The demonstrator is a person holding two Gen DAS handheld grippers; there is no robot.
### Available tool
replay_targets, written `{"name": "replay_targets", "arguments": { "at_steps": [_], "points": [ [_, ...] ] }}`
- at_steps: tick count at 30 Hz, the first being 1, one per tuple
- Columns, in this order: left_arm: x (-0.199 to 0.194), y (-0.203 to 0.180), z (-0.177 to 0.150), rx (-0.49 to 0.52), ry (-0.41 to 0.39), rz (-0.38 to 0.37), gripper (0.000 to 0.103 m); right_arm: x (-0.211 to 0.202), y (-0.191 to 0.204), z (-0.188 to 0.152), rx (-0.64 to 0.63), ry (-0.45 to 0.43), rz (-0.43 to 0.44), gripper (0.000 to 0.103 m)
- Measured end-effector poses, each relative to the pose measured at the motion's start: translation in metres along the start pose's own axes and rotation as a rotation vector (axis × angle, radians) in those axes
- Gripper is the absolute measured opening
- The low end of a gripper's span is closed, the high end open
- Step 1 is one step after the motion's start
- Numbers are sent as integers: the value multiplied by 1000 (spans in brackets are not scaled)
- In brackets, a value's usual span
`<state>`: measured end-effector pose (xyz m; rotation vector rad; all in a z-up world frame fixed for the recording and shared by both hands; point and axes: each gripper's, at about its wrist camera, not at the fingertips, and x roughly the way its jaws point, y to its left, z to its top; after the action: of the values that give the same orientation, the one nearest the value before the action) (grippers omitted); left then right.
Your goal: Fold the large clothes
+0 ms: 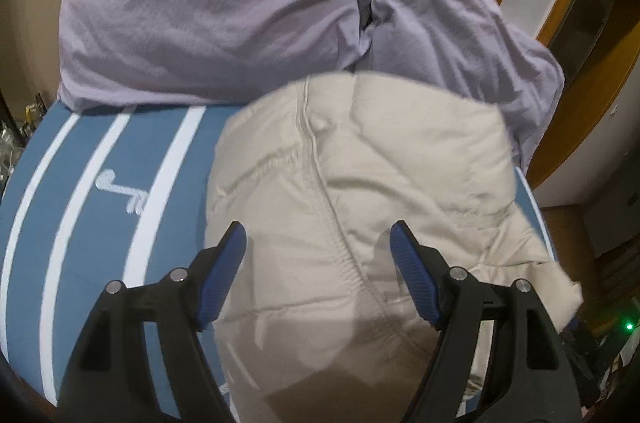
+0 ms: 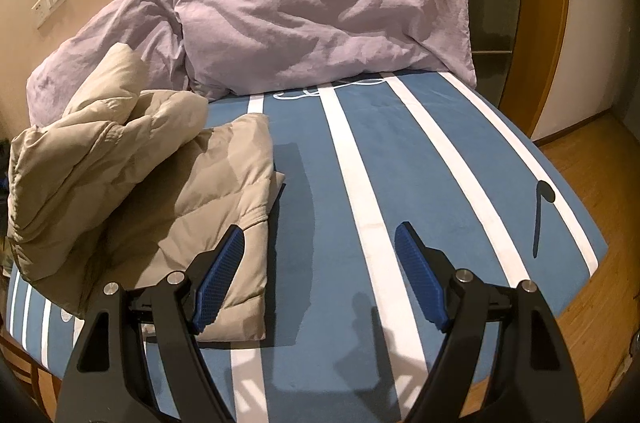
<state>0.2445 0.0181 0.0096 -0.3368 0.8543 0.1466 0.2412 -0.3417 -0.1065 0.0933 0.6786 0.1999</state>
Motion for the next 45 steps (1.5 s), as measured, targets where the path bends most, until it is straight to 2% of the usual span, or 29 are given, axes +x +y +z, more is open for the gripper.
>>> {"name": "replay_targets", "arguments": {
  "at_steps": [3, 14, 16, 21, 25, 29, 37, 40, 45],
  "points": [
    [10, -6, -8, 1, 15, -13, 75, 1, -5, 2, 10, 0, 1, 80],
    [31, -66, -28, 131, 34, -27, 76, -9, -13, 11, 44, -21, 35, 78],
    [34, -74, -32, 155, 37, -33, 76, -12, -12, 13, 49, -24, 47, 74],
    [40, -88, -42, 197, 42, -49, 77, -12, 9, 21, 20, -14, 120, 49],
    [41, -85, -42, 187, 48, -64, 77, -9, 35, 24, -32, -7, 182, 39],
    [41, -84, -42, 182, 49, -68, 77, -4, 56, 22, -80, 4, 209, 29],
    [41, -82, -41, 182, 49, -73, 77, -8, 62, 25, -68, -21, 249, 28],
    [40, -82, -42, 184, 50, -74, 77, -1, 73, 18, -109, 14, 251, 28],
    [36, -79, -40, 178, 36, -94, 79, 24, 71, 2, -113, 101, 200, 27]
  ]
}}
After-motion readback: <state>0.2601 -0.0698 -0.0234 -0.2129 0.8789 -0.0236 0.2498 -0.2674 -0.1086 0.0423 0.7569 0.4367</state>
